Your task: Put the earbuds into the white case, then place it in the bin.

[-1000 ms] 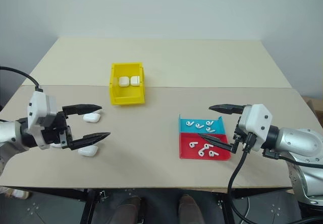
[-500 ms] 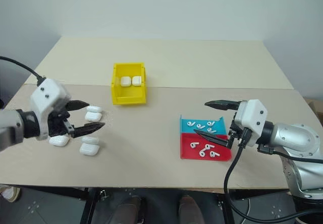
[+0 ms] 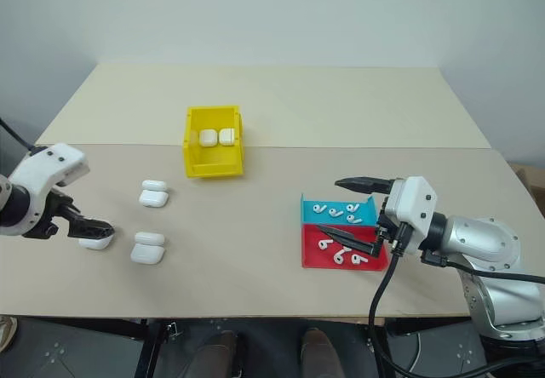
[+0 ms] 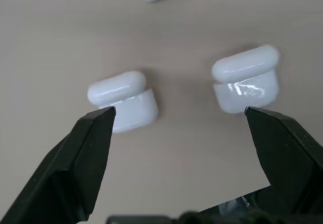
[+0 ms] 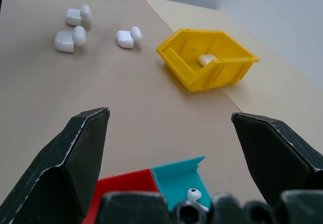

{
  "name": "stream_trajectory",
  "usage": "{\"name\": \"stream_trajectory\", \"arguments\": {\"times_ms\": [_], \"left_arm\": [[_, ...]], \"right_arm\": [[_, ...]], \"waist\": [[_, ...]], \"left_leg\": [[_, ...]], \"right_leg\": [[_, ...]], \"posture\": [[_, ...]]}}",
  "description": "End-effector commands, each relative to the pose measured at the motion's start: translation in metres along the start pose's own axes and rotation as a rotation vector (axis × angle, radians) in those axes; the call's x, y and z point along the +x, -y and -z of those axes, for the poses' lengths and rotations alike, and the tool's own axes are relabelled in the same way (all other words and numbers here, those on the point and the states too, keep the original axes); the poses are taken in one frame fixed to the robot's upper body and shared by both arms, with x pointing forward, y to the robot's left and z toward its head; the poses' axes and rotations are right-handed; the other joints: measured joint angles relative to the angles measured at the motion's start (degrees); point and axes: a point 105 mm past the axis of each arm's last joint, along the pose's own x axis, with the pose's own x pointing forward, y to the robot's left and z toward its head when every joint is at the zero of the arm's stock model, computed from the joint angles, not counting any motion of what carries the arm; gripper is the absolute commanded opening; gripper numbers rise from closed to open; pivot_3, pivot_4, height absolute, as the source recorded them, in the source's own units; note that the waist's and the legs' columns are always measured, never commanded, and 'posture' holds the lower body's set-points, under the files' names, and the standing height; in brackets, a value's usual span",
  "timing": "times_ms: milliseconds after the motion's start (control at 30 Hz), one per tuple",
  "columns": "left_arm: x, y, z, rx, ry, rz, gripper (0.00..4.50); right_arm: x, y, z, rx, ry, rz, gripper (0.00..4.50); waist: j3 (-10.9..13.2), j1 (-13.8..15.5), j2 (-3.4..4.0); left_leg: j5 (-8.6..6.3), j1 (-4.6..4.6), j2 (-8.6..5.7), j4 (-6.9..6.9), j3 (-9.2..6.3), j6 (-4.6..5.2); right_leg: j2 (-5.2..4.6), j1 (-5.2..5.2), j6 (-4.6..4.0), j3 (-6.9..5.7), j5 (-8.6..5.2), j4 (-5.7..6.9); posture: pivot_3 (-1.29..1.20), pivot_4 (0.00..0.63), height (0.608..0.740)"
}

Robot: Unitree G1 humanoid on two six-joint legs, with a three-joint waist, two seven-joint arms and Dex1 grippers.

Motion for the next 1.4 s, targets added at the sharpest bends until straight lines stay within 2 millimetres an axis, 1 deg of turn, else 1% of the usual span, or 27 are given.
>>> {"name": "stream_trajectory", "arguments": {"times_ms": [33, 200, 333, 433, 633, 833, 1000, 1233, 1400], "left_arm": [[-0.003, -0.008, 0.003, -0.054, -0.008, -0.028, 4.46], [0.006, -0.019, 0.011, -0.144, -0.047, -0.048, 4.46], [0.014, -0.028, 0.015, -0.195, -0.079, -0.080, 4.46], [0.019, -0.029, 0.016, -0.201, -0.091, -0.091, 4.46], [0.038, -0.029, 0.010, -0.222, -0.105, -0.098, 4.46], [0.047, -0.028, 0.007, -0.238, -0.110, -0.094, 4.46], [0.057, -0.033, 0.011, -0.277, -0.129, -0.116, 4.46], [0.067, -0.034, 0.015, -0.284, -0.147, -0.123, 4.46], [0.074, -0.029, 0.018, -0.280, -0.163, -0.093, 4.46]], "right_arm": [[0.002, 0.001, -0.010, -0.041, 0.030, -0.013, 4.50], [0.004, 0.004, -0.012, -0.040, 0.030, -0.020, 4.50], [0.004, 0.001, -0.012, -0.028, 0.024, -0.026, 4.50], [0.003, 0.000, -0.012, -0.024, 0.022, -0.026, 4.50], [0.002, -0.001, -0.014, -0.021, 0.017, -0.015, 4.50], [0.000, -0.004, -0.015, -0.019, 0.009, -0.002, 4.50], [-0.003, -0.004, -0.017, -0.020, 0.001, 0.011, 4.50], [-0.003, -0.003, -0.017, -0.022, -0.004, 0.018, 4.50], [-0.002, -0.002, -0.018, -0.026, -0.005, 0.018, 4.50]], "waist": [[0.00, 0.03, 0.00], [0.00, 0.05, 0.00], [0.00, 0.13, -0.01], [0.00, 0.16, -0.01], [0.00, 0.25, -0.02], [-0.01, 0.10, -0.02], [-0.01, 0.21, -0.03], [-0.02, 0.21, -0.04], [-0.03, 0.21, -0.03]], "left_leg": [[0.00, -0.04, 0.00, 0.00, 0.00, 0.00], [0.00, -0.12, -0.01, 0.00, -0.02, 0.00], [0.00, -0.02, -0.02, 0.00, 0.00, 0.00], [0.00, -0.09, -0.03, 0.00, 0.00, 0.00], [0.01, -0.12, -0.06, 0.03, -0.01, -0.01], [0.01, -0.17, -0.06, 0.03, -0.02, -0.01], [0.01, -0.14, -0.07, 0.04, -0.03, -0.01], [0.01, -0.16, -0.07, 0.05, -0.04, -0.01], [0.01, -0.08, -0.10, 0.06, -0.03, -0.01]], "right_leg": [[-0.01, -0.03, 0.00, 0.00, 0.00, -0.01], [-0.03, -0.08, 0.00, -0.02, 0.00, 0.01], [-0.03, -0.01, 0.00, -0.02, 0.00, 0.02], [-0.04, -0.04, 0.00, -0.02, 0.00, 0.00], [-0.05, -0.04, 0.00, -0.03, 0.00, 0.02], [-0.05, -0.09, 0.00, -0.04, 0.00, 0.01], [-0.04, -0.07, 0.00, -0.05, 0.00, 0.04], [-0.05, -0.07, 0.00, -0.05, 0.00, 0.02], [-0.06, -0.01, 0.00, -0.04, 0.00, 0.06]], "posture": [[0.00, 0.150, 0.740], [0.00, 0.150, 0.740], [0.00, 0.150, 0.740], [0.00, 0.150, 0.740], [0.00, 0.150, 0.740], [0.00, 0.150, 0.740], [0.00, 0.150, 0.740], [0.00, 0.150, 0.740], [0.00, 0.150, 0.740]]}}
